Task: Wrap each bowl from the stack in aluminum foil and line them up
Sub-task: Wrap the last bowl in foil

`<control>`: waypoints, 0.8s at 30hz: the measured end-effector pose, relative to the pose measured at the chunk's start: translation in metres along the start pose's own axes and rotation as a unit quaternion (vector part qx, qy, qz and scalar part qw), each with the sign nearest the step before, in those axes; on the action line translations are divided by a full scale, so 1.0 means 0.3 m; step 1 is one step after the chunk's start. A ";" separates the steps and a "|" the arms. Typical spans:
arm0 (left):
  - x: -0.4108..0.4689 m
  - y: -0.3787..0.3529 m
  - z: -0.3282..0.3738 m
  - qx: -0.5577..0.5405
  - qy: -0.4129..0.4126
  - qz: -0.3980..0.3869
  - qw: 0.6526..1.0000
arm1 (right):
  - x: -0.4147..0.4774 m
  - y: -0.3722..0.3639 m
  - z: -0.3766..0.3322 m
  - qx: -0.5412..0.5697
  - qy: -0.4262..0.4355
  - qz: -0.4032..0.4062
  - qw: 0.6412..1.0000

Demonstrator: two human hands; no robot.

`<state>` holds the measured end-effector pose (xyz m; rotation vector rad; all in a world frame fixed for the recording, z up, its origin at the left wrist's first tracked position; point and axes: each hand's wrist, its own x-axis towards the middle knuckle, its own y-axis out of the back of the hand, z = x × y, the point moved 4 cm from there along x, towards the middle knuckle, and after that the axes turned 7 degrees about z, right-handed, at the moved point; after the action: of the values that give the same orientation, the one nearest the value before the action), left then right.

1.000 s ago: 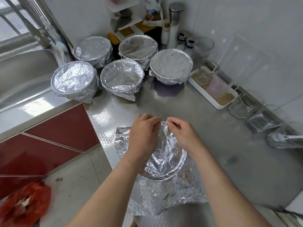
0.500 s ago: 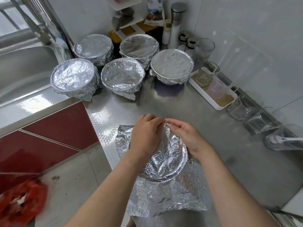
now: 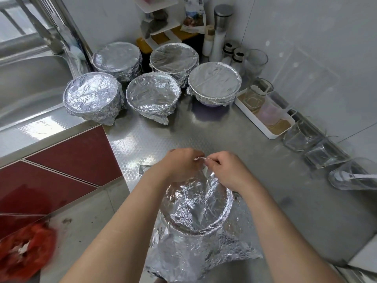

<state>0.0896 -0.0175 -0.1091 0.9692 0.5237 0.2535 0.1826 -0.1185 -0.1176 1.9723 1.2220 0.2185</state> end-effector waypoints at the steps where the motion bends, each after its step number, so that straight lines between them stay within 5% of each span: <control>1: -0.005 0.004 0.002 -0.035 -0.007 -0.011 0.999 | 0.004 0.001 -0.010 -0.010 0.006 -0.010 1.000; 24: -0.185 -0.043 -0.077 -0.159 0.081 0.221 0.959 | -0.008 -0.033 -0.098 -0.134 0.115 0.044 0.983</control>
<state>0.0300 -0.0318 -0.1133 0.7423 0.3925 0.8005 0.1595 -0.1027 -0.1040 1.8011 1.1790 0.6386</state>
